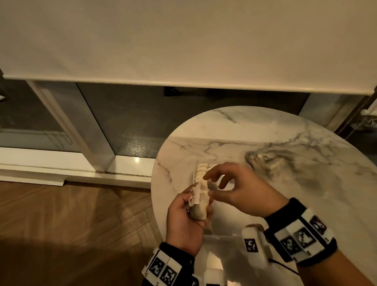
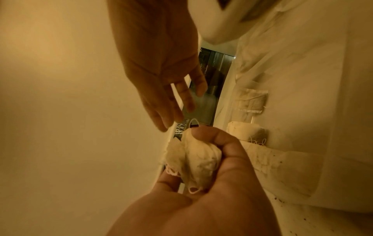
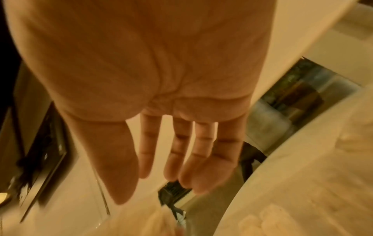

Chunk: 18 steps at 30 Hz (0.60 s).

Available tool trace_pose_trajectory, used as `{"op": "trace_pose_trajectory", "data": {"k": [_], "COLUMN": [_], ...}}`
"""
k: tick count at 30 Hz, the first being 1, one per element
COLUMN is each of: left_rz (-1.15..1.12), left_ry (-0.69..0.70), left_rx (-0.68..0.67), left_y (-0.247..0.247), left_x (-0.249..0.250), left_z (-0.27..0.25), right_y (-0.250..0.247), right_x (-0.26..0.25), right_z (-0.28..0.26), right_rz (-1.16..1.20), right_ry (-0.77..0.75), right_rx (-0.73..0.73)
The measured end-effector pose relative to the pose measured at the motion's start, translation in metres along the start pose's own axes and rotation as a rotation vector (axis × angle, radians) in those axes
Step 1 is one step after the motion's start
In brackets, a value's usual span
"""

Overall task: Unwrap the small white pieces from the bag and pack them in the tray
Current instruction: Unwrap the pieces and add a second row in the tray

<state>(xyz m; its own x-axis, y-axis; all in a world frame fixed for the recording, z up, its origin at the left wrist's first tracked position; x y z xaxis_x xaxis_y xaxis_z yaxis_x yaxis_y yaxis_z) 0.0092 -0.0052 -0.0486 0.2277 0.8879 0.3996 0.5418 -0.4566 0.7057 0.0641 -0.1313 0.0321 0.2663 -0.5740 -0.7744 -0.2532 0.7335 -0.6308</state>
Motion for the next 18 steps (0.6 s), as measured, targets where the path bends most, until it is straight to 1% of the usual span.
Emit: {"op": "trace_pose_trajectory", "data": {"k": [4,7,9,14,16,18], "left_rz": [0.077,0.089,0.086,0.093,0.067,0.038], "left_ry": [0.057,0.039,0.028,0.019,0.001,-0.013], "left_rx": [-0.036,-0.038,-0.021,0.004,0.016,0.04], "left_y": [0.009,0.014,0.013,0.013,0.013,0.011], "left_x": [-0.004,-0.007,-0.008,-0.008,-0.011,-0.013], "left_z": [-0.007,-0.013,-0.014,-0.016,-0.015,-0.012], "right_y": [0.009,0.01,0.004,-0.009,-0.013,-0.019], "right_x": [0.002,0.002,0.002,-0.005,-0.007,-0.01], "right_z": [-0.01,-0.01,-0.008,-0.009,-0.01,-0.011], "right_rz": [-0.112,-0.141,-0.095,0.107,0.189,0.238], "right_ry": [-0.211,-0.285,-0.287,-0.212,-0.175,-0.171], "right_rx": [0.063,0.121,0.155,0.129,0.127,0.13]}}
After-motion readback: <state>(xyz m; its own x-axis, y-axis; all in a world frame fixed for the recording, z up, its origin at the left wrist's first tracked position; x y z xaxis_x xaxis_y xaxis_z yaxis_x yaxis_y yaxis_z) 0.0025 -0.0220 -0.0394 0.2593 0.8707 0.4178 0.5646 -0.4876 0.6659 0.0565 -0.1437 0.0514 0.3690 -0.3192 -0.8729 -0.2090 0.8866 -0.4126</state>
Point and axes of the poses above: each hand's wrist, its own z-axis towards the middle knuckle, its own y-axis out of the palm, x = y × z, the point moved 4 cm from there along z, towards the middle knuckle, and after that the axes turned 8 degrees about x, right-handed, at the moved point
